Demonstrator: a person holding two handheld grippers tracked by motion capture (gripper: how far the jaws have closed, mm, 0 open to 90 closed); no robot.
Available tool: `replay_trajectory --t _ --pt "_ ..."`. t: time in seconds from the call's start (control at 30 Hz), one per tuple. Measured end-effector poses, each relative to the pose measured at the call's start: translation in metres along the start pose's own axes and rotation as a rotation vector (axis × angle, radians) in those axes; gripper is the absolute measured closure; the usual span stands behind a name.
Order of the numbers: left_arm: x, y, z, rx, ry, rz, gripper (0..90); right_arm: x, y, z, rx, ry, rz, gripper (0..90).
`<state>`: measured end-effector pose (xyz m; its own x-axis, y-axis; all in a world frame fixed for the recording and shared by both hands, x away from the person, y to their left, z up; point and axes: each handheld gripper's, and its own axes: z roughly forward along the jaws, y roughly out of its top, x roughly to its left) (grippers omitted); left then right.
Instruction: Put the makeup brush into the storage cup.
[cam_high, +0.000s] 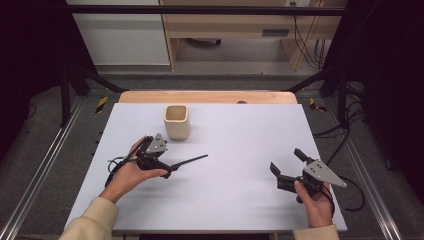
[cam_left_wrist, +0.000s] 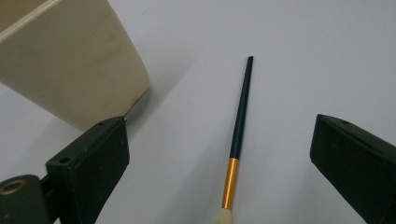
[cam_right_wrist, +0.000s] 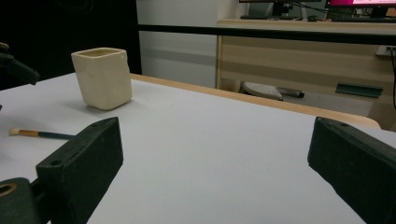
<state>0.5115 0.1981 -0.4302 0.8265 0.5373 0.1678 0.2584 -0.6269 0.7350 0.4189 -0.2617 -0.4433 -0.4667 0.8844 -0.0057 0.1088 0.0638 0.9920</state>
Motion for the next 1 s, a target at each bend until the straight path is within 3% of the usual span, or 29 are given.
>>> replay_trajectory --t 0.17,0.2,0.47,1.0 --pt "0.004 0.004 0.002 0.029 0.001 0.000 4.8 0.000 0.000 -0.001 0.000 0.000 0.008 3.7" --pt "0.006 0.006 0.001 0.052 0.000 0.021 4.8 0.000 0.000 -0.001 0.000 0.000 0.008 3.7" --pt "0.010 0.013 0.005 0.119 -0.013 0.047 5.5 0.000 0.000 0.000 -0.002 0.001 0.008 3.7" --pt "0.010 0.015 0.020 0.212 -0.047 0.049 10.5 -0.001 0.000 0.000 0.000 0.001 0.008 3.8"
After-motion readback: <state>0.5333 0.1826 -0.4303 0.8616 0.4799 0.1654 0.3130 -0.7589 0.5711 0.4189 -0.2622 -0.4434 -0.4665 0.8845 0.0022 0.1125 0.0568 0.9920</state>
